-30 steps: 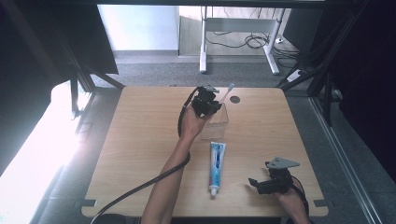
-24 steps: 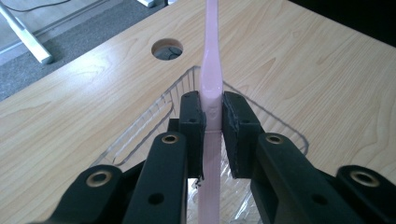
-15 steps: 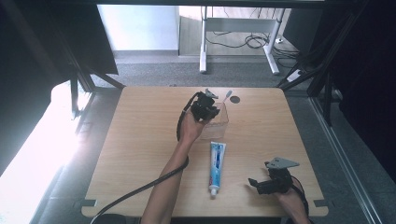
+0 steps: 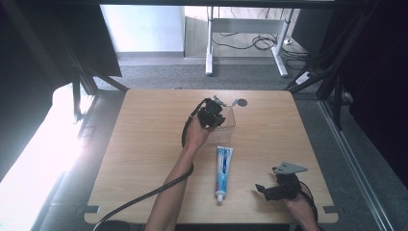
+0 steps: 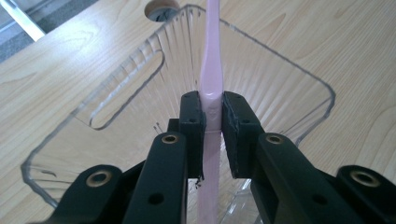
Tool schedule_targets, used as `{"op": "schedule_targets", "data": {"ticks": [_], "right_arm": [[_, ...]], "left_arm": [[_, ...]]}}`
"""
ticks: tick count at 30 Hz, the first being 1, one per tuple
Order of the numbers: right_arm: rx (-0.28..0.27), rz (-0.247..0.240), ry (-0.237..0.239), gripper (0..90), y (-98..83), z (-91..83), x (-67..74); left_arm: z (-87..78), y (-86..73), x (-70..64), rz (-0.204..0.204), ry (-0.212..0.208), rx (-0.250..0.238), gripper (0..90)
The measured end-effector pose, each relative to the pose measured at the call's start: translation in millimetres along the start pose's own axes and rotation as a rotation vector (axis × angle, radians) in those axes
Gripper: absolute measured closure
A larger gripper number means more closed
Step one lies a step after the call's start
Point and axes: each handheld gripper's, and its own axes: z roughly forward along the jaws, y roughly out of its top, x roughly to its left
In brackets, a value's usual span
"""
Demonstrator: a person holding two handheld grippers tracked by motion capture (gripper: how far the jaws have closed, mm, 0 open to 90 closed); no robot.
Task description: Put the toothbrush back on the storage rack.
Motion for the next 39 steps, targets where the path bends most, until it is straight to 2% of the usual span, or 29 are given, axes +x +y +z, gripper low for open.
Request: {"op": "schedule_targets", "data": {"ticks": [2,3,8,20,25,26,29,39], "right_arm": [[0.0,-0.001,-0.001,1.3,-0.1,0.0,-0.1],[0.0,0.0,-0.001,1.3,-0.1,0.1,-0.1],[0.002,-0.002,0.0,1.4,-0.1,0.2,0.0],[0.004,-0.002,0.0,1.5,-0.2,0.2,0.0],[-0.001,0.0,-0.002,1.5,-0.2,-0.4,-0.3],[0.0,-0.002,-0.002,1.4,-0.2,-0.4,-0.2],[-0.001,-0.002,-0.002,1.4,0.0,-0.5,0.1],[0.001,-0.005,-0.003,1.4,-0.1,0.1,0.4]], "left_arm": [[0.7,0.0,0.1,0.005,-0.004,0.012,79.5],[0.5,-0.2,0.1,0.005,-0.006,0.009,87.0],[-0.6,0.4,0.6,-0.009,-0.01,0.005,87.9],[0.8,-0.3,0.7,-0.012,-0.02,0.017,86.7],[-3.3,0.8,-0.8,-0.016,-0.018,0.001,76.3],[-5.2,1.2,-0.7,-0.012,-0.019,0.002,71.5],[-10.7,2.4,-1.4,-0.018,-0.022,-0.009,67.3],[-28.7,0.9,-2.3,-0.015,-0.031,-0.03,42.0]]}}
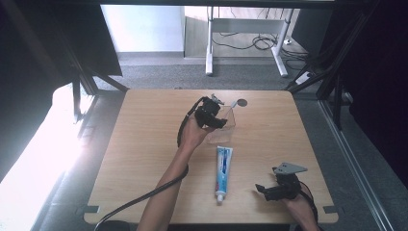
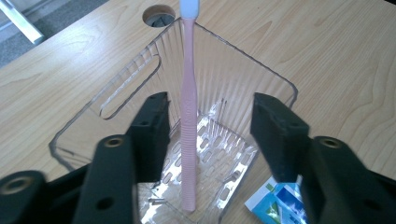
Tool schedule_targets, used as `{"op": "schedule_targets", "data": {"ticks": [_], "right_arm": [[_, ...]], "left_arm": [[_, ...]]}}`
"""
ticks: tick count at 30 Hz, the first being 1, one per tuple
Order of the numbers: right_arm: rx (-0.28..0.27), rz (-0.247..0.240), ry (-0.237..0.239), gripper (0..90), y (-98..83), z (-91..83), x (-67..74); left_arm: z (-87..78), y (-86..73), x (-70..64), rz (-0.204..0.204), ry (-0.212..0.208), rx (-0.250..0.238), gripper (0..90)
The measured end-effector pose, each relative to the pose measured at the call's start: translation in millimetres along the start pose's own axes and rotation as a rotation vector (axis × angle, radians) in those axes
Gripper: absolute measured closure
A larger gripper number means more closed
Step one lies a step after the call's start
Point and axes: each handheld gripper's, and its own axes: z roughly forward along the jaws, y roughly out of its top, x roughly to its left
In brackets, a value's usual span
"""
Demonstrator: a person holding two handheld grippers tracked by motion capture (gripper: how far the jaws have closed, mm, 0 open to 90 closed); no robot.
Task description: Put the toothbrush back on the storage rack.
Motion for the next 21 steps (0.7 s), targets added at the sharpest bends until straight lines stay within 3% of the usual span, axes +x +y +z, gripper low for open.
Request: {"op": "schedule_targets", "data": {"ticks": [13,17,21], "right_arm": [[0.004,0.0,0.0,1.6,-0.1,0.7,0.6],[0.004,-0.001,0.0,1.6,-0.1,0.8,0.7],[0.004,-0.003,-0.002,1.5,0.1,0.7,0.9]], "left_arm": [[-18.5,-9.6,-1.3,-0.021,-0.043,-0.014,19.6],[-23.6,-15.5,-0.9,-0.047,-0.066,-0.021,17.6],[-28.0,-21.4,-0.1,-0.04,-0.068,-0.02,14.9]]}}
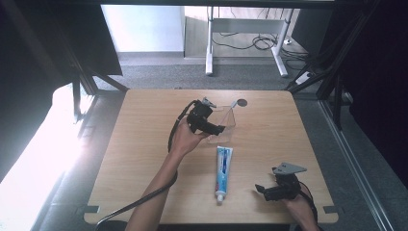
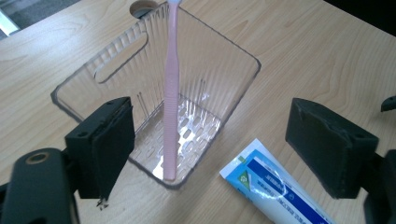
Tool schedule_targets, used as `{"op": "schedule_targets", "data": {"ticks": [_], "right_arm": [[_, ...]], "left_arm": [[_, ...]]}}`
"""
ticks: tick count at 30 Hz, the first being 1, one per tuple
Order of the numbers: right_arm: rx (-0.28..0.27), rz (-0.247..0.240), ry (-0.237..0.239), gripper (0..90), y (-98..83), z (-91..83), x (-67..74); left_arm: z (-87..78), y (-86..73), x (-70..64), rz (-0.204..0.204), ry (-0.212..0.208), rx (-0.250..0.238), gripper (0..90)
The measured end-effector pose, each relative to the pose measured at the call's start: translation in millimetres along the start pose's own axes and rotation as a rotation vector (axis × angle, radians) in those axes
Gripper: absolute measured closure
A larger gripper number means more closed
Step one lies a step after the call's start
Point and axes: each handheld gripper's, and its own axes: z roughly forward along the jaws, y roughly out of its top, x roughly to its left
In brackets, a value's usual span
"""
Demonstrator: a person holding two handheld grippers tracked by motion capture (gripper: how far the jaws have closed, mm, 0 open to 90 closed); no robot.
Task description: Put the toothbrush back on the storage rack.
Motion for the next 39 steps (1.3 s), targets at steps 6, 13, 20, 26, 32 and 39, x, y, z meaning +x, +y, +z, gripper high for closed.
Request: {"op": "schedule_targets", "data": {"ticks": [6,13,20,26,32,39], "right_arm": [[0.001,0.001,-0.001,1.5,0.0,0.0,0.1],[0.0,0.001,-0.002,1.5,0.1,0.1,0.5],[0.002,0.002,-0.003,1.5,0.2,0.1,0.8],[0.0,0.0,-0.005,1.5,0.4,-0.2,1.2],[-0.001,-0.003,-0.007,1.5,0.5,-0.2,1.4],[-0.004,-0.005,-0.008,1.5,0.7,-0.5,1.9]], "left_arm": [[-4.8,-9.3,-3.3,0.015,0.017,0.012,14.1],[-11.5,-21.9,-5.8,0.015,0.017,0.012,13.2],[-20.4,-34.1,-8.0,0.032,0.018,-0.002,12.9],[-28.3,-48.0,-11.5,0.051,0.03,-0.001,12.9],[-33.2,-63.1,-14.1,0.05,0.025,-0.002,13.0],[-36.3,-80.4,-16.8,0.056,0.019,-0.002,13.1]]}}
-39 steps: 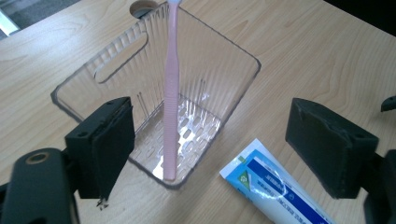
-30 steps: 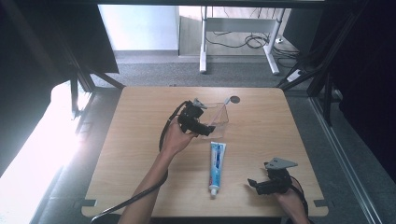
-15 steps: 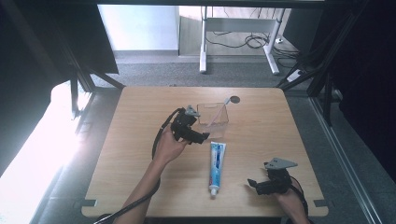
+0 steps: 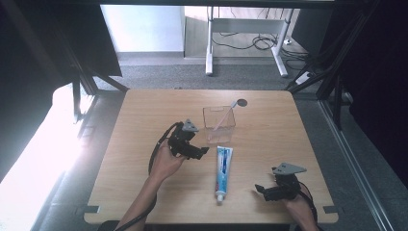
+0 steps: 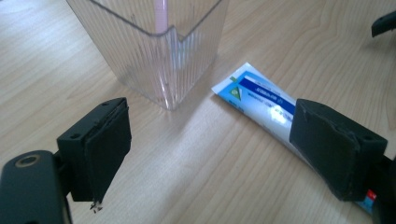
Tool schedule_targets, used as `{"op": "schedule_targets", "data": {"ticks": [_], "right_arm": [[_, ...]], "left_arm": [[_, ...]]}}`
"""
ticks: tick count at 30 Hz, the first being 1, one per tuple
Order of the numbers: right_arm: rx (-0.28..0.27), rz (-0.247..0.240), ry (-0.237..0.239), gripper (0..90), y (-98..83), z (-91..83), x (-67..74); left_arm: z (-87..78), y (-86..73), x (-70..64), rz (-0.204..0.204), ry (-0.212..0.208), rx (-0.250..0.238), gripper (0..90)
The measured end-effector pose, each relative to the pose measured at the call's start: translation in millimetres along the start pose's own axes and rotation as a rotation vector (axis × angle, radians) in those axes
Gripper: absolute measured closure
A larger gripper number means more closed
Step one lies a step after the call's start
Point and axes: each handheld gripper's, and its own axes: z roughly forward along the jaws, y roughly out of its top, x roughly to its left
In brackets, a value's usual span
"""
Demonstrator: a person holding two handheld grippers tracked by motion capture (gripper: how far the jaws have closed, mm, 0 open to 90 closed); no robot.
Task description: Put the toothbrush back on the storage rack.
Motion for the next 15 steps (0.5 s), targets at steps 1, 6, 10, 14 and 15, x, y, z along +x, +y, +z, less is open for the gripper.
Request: {"op": "schedule_targets", "data": {"ticks": [1,6,10,14,15], "right_arm": [[-0.001,-0.001,0.0,1.5,0.0,0.1,0.0],[-0.003,-0.002,-0.001,1.5,0.3,0.2,0.4],[-0.003,-0.003,0.0,1.6,0.7,0.3,1.1],[-0.001,-0.006,0.001,1.5,1.1,1.4,2.3],[-0.001,-0.007,0.002,1.6,1.1,1.6,2.4]], "left_arm": [[-0.5,-3.4,-1.1,0.001,-0.001,0.0,13.2],[-1.2,-17.7,-5.7,0.011,0.006,0.01,13.2],[-1.9,-29.7,-8.9,0.004,-0.004,-0.001,13.2],[-1.7,-43.1,-13.3,0.004,-0.007,-0.001,13.3],[-1.5,-45.3,-13.9,0.002,-0.009,-0.004,13.3]]}}
